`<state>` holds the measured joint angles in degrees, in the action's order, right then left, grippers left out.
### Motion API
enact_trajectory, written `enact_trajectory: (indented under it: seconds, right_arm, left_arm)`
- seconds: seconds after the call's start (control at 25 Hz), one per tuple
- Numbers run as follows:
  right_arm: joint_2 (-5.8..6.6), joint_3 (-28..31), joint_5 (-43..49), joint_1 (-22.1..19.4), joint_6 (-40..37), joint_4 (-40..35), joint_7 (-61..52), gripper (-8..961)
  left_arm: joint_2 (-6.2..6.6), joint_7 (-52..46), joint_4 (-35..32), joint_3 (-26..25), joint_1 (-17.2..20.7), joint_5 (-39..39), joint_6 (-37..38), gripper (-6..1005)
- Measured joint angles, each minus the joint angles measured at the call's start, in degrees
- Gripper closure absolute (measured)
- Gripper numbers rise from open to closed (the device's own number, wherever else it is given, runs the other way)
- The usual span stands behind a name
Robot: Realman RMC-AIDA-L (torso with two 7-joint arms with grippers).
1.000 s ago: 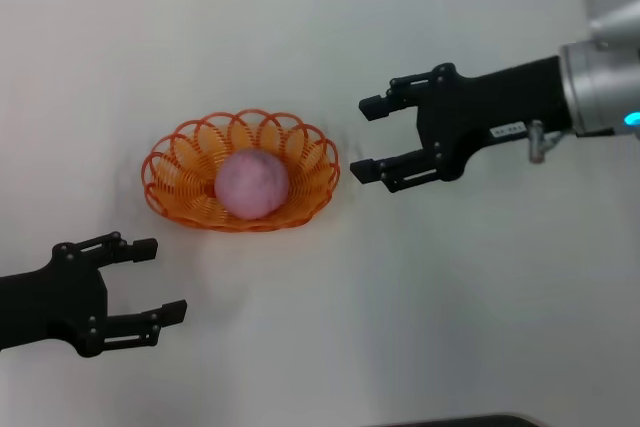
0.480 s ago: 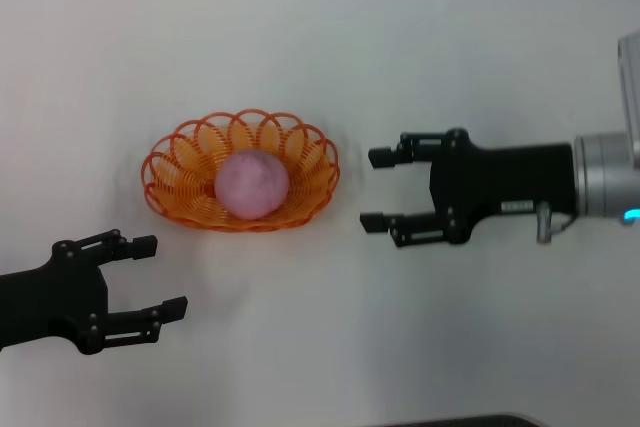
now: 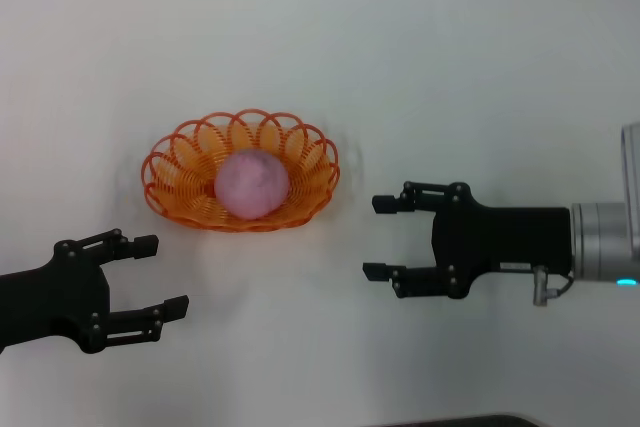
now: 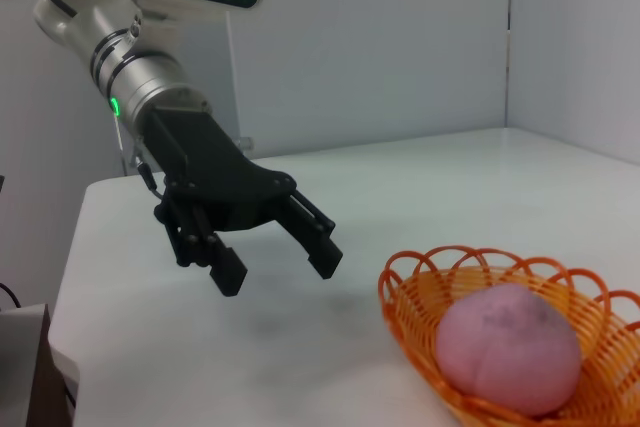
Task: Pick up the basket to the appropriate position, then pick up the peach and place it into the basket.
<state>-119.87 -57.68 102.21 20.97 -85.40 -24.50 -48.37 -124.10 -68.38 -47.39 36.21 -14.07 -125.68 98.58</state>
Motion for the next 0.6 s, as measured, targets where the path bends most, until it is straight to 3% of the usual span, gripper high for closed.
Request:
enact_trajectory:
  seconds: [0.6]
  right_arm:
    - [0.27,2.7,0.1,-3.2,0.3,1.7,2.5,164]
  left_arm:
    - [0.0,0.1,0.1,0.0,-0.1,0.0,-0.2,152]
